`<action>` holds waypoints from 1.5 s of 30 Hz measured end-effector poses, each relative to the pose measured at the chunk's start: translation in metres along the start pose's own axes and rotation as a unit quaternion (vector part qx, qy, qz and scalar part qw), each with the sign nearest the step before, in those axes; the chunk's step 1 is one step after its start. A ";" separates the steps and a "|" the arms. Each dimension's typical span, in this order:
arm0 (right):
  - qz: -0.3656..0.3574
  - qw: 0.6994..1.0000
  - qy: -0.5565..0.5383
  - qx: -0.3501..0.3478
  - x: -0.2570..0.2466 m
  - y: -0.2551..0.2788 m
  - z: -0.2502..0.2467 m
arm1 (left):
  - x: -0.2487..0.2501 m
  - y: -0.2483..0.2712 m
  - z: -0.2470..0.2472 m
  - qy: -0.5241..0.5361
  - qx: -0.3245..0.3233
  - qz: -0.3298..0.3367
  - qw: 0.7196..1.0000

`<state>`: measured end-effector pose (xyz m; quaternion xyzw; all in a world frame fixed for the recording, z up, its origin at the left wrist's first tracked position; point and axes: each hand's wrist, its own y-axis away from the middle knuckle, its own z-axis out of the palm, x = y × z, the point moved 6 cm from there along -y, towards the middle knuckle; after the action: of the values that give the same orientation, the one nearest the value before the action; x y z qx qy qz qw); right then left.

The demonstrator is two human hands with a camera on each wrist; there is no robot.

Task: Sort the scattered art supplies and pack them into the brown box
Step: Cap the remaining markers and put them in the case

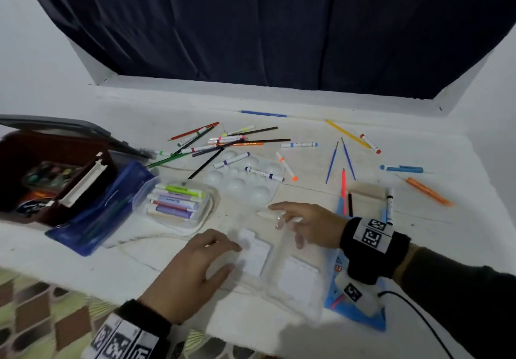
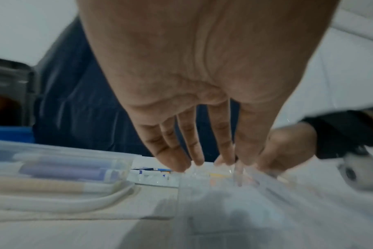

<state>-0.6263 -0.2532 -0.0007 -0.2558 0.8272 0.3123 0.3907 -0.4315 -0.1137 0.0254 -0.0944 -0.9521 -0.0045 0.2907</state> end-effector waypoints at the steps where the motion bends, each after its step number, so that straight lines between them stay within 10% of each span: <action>1: -0.007 1.000 0.023 -0.009 -0.003 -0.003 0.003 | -0.004 -0.004 0.005 -0.031 -0.021 0.014 0.999; 8: -0.021 0.977 0.212 0.023 -0.007 -0.009 0.009 | -0.029 -0.037 0.036 -0.207 -0.185 -0.007 0.961; 24: -0.043 0.984 0.167 0.042 0.051 0.035 -0.024 | -0.020 -0.073 0.015 -0.263 -0.187 -0.034 0.946; 34: -0.092 0.956 0.153 0.231 0.035 0.009 -0.133 | 0.004 -0.193 -0.030 -0.136 0.028 -0.073 0.988; 45: 0.192 0.903 0.323 0.208 0.124 -0.053 -0.266 | -0.016 -0.261 0.034 -0.247 -0.120 -0.103 0.956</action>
<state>-0.7902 -0.5012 0.0154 -0.0915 0.9874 0.1020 0.0785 -0.4852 -0.3704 0.0006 -0.0283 -0.9913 -0.1247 0.0314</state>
